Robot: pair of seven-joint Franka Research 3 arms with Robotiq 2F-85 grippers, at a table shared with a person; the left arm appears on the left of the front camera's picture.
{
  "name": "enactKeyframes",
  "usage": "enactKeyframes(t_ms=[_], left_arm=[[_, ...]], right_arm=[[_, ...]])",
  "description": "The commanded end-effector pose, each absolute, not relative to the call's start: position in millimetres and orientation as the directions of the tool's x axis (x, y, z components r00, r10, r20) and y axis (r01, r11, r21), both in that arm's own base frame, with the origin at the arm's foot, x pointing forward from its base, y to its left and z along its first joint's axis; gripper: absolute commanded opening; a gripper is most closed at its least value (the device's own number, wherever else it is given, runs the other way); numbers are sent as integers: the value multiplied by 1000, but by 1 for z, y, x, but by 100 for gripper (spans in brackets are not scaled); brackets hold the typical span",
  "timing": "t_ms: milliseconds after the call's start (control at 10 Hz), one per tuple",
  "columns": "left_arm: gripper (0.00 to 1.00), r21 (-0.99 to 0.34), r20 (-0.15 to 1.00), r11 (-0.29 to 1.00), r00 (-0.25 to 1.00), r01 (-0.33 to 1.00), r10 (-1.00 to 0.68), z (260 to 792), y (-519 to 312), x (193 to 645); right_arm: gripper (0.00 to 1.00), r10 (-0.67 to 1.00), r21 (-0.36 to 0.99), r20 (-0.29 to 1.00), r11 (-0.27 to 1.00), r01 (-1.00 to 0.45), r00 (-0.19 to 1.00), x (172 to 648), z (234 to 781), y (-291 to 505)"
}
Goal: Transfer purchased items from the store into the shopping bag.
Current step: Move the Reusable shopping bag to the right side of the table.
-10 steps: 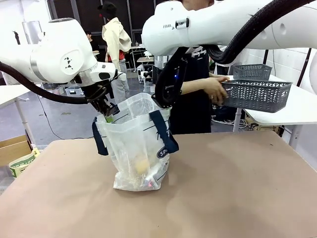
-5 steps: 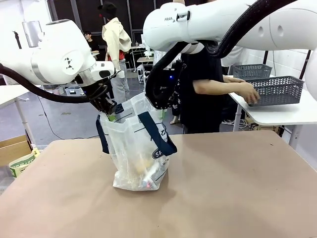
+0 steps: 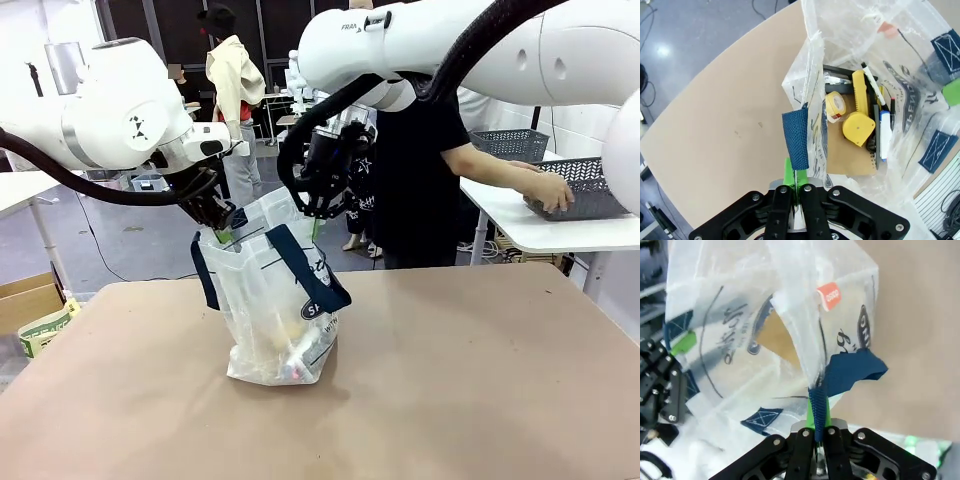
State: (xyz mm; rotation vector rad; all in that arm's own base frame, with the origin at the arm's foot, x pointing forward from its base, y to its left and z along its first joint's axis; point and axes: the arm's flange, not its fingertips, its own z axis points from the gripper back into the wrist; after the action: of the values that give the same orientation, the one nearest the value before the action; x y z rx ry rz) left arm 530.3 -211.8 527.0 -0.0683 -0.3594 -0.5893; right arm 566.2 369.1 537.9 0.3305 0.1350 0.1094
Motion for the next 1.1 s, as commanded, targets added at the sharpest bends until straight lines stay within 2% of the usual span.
enactKeyframes(t_ms=[0,200,300,400,500,600,700,800,1000], left_arm=[[0,59,387,858,780,511,-491,526,-205,521],[0,42,428,858,767,511,-478,526,-204,514],[0,19,447,857,762,515,-468,527,-203,513],[0,10,464,831,733,557,-497,530,-203,511],[0,36,401,853,774,521,-490,528,-207,521],[0,36,401,853,774,521,-490,528,-207,521],[0,31,415,849,766,528,-492,527,-209,517],[0,14,417,847,767,531,-487,529,-212,516],[0,-59,451,844,768,533,-454,532,-215,511]], right_arm=[[0,-58,377,-185,918,126,981,567,548,379],[0,-113,322,-246,927,192,962,570,545,378],[0,-163,238,-261,944,227,951,571,544,377],[0,-118,118,-287,980,157,951,572,540,378],[0,-120,298,-233,936,189,965,565,539,372],[0,-120,298,-233,936,189,965,565,539,372],[0,-130,227,-257,955,191,958,563,535,369],[0,-102,299,-266,937,183,959,571,533,373],[0,-92,345,-228,923,169,969,580,536,379]])
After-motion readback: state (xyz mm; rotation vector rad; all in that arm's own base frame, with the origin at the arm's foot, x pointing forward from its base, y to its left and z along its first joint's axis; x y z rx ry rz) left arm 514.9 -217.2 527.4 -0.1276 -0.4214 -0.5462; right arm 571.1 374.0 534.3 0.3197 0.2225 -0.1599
